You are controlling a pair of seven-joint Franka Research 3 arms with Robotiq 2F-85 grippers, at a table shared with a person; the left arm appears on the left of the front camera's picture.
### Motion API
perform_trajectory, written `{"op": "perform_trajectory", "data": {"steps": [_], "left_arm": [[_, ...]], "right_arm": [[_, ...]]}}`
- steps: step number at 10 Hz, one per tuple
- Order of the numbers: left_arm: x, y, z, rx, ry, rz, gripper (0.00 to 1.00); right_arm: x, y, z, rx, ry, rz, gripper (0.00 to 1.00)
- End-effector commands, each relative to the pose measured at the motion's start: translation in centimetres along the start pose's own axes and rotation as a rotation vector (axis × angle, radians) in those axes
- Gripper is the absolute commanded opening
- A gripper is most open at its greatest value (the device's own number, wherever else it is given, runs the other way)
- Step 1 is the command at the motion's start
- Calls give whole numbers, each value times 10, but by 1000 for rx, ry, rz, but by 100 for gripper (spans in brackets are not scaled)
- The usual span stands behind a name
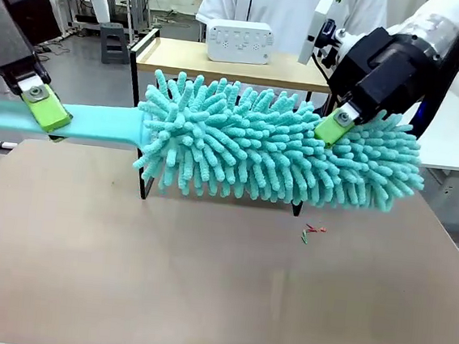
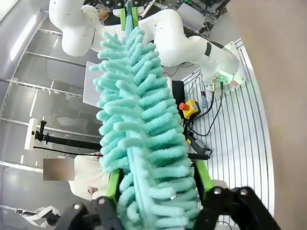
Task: Clean the shelf.
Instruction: Hand the Duster back to the human.
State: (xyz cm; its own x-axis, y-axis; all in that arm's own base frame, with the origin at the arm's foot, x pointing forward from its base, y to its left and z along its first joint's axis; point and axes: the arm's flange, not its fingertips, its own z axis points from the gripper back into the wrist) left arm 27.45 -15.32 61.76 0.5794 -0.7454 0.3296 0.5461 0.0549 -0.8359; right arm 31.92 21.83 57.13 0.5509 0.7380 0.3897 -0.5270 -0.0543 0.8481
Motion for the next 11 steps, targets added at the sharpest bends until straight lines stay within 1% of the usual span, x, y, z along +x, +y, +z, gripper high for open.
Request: {"op": "perform_trajectory", "data": {"steps": [1,3,4,5,10,11], "left_arm": [[1,-3,-2,-21,-20,3,13],[1,-2,-2,-20,-22,10,13],[1,0,-2,-20,-26,14,13],[1,0,-2,-16,-30,18,13],[0,1,-1,-3,-37,27,13],[-1,1,0,14,-40,38,69]], "right_arm": [[-4,0,4,-1,-12,37,0],[-4,-2,4,5,-16,30,0],[-4,-2,4,5,-13,29,6],[-4,-2,4,9,-7,27,0],[-3,-3,3,25,0,33,0],[-4,-3,5,24,-3,33,0]]}}
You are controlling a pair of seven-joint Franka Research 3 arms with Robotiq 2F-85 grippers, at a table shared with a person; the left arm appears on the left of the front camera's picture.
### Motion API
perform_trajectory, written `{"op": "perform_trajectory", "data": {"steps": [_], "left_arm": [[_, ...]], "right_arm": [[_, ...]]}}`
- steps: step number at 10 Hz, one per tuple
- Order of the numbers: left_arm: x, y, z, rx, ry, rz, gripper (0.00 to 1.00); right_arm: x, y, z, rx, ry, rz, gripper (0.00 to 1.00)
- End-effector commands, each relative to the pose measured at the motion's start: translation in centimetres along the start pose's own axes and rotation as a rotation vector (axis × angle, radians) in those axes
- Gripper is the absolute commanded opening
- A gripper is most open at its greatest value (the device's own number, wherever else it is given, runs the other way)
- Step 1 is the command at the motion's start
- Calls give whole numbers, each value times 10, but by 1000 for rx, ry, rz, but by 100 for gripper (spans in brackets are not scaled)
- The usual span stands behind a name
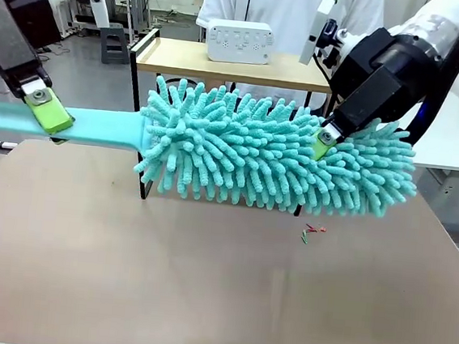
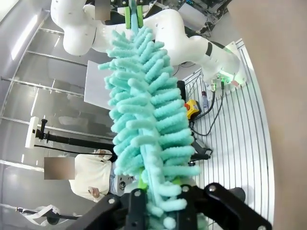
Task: Clean the shelf.
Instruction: Hand the Duster back to the human.
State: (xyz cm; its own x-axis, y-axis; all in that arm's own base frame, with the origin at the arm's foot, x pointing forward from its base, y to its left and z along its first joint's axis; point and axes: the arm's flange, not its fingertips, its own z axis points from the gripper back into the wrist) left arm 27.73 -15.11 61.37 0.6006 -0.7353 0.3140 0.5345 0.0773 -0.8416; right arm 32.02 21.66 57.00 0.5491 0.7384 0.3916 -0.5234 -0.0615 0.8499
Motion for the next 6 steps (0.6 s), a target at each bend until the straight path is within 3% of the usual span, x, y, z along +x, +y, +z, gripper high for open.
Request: {"op": "perform_trajectory", "data": {"steps": [1,2,3,4,6], "left_arm": [[-5,-5,5,11,-44,20,70],[-16,-6,17,22,-91,41,100],[-36,-7,36,63,-164,83,74],[-61,-9,56,97,-270,126,100],[-129,-11,96,230,-677,311,100]], "right_arm": [[-5,-1,8,14,-14,30,0],[-9,2,14,7,-33,33,0],[-16,5,23,-1,-58,33,0],[-25,7,35,-12,-99,27,0],[-59,23,74,-75,-257,20,0]]}}
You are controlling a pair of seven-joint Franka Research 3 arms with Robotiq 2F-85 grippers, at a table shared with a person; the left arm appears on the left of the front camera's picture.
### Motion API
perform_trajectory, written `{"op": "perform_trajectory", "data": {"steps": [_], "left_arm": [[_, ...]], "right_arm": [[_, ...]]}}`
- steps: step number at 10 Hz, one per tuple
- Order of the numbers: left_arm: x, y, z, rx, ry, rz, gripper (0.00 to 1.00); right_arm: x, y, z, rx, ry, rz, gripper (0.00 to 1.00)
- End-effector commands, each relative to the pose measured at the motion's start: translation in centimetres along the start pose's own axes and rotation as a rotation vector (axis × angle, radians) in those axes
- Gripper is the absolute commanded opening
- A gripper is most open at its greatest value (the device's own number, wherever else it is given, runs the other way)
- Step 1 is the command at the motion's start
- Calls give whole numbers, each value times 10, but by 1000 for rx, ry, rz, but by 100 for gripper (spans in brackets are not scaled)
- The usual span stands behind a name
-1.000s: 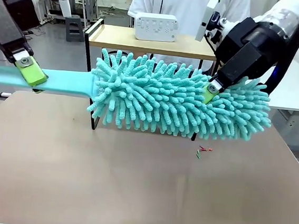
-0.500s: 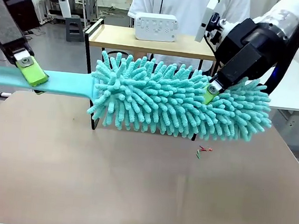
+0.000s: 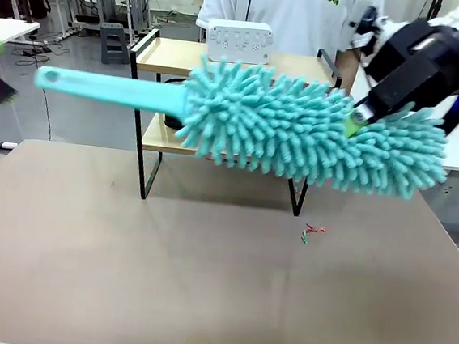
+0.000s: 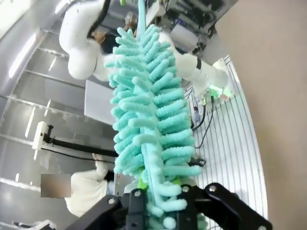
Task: Clean the shelf.
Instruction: Hand the Duster back to the human.
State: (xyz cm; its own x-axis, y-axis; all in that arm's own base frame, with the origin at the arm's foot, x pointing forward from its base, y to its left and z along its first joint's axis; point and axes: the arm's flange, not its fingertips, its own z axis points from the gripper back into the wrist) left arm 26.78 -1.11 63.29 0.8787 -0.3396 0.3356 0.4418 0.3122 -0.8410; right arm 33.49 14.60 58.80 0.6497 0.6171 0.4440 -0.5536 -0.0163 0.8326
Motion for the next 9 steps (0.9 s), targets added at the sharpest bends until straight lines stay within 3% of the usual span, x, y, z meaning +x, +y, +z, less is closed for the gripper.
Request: {"op": "perform_trajectory", "data": {"steps": [1,3,5,6,7,8,9], "left_arm": [[-46,21,29,142,-498,252,100],[-52,50,29,95,-657,289,100],[-36,76,23,30,-717,266,100],[-27,84,19,15,-677,274,100],[-17,88,16,-42,-587,286,100],[-46,86,40,46,-703,316,100],[-46,86,40,46,-703,316,100]], "right_arm": [[-44,29,52,-115,-280,12,0],[-102,66,113,-248,-762,-18,0],[-164,55,146,-362,-1156,-282,0],[-184,36,152,-379,-1238,-404,0],[-194,10,153,-390,-1233,-585,0],[-195,-20,154,-390,-1170,-728,0],[-194,-50,160,-442,-1197,-843,0]]}}
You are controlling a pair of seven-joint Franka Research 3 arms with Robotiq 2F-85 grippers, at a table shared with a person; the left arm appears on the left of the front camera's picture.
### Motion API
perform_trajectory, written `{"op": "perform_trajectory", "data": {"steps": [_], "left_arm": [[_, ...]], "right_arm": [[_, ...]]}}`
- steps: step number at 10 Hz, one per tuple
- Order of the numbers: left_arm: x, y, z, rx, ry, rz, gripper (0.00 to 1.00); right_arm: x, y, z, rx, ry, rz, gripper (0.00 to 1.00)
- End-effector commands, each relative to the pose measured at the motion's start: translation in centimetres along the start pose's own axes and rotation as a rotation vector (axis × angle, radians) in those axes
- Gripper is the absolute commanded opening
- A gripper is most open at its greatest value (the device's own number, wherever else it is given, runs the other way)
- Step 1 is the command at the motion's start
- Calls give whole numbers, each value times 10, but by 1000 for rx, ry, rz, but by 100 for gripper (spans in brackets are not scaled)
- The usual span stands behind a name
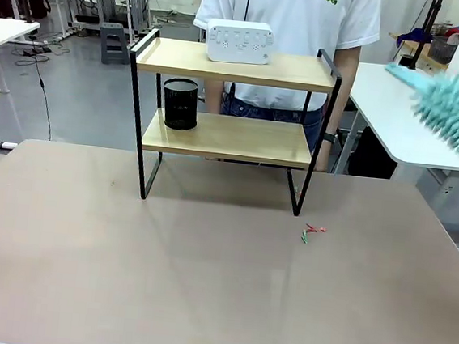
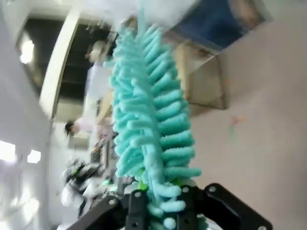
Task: Clean the shelf.
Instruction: Hand the Duster back to the human.
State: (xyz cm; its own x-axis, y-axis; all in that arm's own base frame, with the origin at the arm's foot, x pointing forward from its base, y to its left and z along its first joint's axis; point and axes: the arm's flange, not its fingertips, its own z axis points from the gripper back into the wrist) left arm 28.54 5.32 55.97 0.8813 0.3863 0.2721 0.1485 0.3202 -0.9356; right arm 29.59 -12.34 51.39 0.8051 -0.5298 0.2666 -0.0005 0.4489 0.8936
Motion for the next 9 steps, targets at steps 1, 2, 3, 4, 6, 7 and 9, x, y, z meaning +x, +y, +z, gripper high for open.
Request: {"op": "perform_trajectory", "data": {"steps": [1,2,3,4,6,7,9], "left_arm": [[-5,0,18,22,-31,-7,100],[-5,0,18,22,-31,-7,100],[-5,0,18,22,-31,-7,100],[-5,0,18,22,-31,-7,100],[-5,0,18,22,-31,-7,100],[-5,0,18,22,-31,-7,100],[-5,0,18,22,-31,-7,100]], "right_arm": [[20,-16,-54,-182,-113,-324,0],[32,-34,-74,-209,-136,-342,0],[37,-44,-91,-200,-112,-334,0],[17,-38,-47,-215,-102,-209,0],[17,-38,-47,-215,-102,-209,0],[17,-38,-47,-215,-102,-209,0],[17,-38,-47,-215,-102,-209,0]]}}
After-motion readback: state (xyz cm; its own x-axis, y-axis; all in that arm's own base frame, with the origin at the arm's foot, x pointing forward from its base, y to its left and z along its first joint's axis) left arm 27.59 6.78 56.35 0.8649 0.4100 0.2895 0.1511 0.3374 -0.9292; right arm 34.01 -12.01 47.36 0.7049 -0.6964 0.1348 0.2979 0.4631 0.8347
